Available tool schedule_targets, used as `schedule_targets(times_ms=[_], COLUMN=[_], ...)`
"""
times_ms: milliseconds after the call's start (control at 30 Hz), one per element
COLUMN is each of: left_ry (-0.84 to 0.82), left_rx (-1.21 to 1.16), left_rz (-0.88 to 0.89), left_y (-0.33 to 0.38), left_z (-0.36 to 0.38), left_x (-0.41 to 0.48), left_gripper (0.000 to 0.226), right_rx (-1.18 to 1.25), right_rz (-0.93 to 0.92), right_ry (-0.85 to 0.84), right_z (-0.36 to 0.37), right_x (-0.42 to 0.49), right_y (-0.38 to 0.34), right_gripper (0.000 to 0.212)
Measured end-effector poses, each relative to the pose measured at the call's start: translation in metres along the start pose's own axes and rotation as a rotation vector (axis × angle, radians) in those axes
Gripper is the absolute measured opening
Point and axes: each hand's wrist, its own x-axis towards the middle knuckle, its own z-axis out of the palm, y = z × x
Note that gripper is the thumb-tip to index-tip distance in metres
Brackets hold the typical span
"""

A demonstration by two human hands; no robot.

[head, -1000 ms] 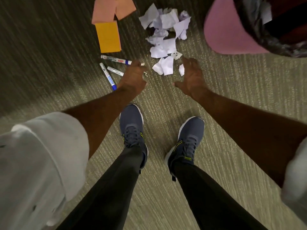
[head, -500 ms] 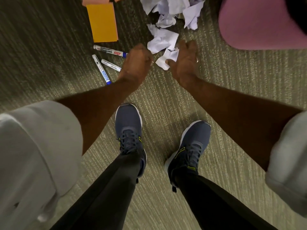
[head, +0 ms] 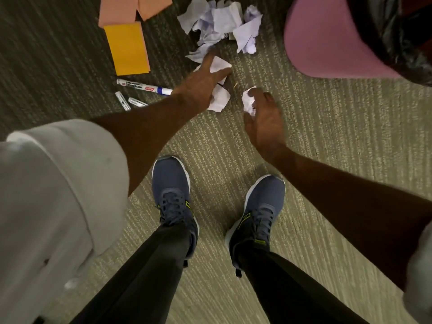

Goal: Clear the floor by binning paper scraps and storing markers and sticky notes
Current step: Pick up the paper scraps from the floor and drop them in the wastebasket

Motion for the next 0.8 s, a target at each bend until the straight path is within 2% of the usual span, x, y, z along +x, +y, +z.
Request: schedule_targets(times_ms=[67,133,267,333,500,600,800], left_ry=[0.004,0.019,0.030,0.021,0.006,0.008,0.155], left_rx=[-0.002,-0.038,0.015,0.093,0.211,0.195,-0.070], left_rz=[0.026,0.076,0.199,0.233,0.214,0.205,0.138], left_y=[-0.003,-0.008,-0.011,-0.010,-0.009,-0.007,0.000], left_z=[0.002,0.002,0.003,0.006,0.010,0.009,-0.010], left_x=[-0.001,-0.004,-0.008,-0.008,-0.014,-0.023,-0.061], left_gripper=[0.079,0.072,0.038,0.031,0.036,0.037,0.030], right_rx=[-0.048,-0.090,-0.111,-0.152,-0.196,-0.163,-0.125], right_rz=[0.025,0.010,-0.030,-0.039,-0.033,-0.038,0.032], right_ry=[-0.040,-0.081,-0.053,-0.048,-0.063,-0.072,-0.074], right_z=[-0.004,-0.004,0.001,0.003,0.003,-0.002,-0.022], right_x=[0.008,0.017,0.028,0.031,0.036,0.034,0.012], right_y=[0.009,0.015,0.020,0.019,0.016,0.013,-0.004], right_gripper=[0.057,0.062,0.049,0.039,0.029,0.021,0.023])
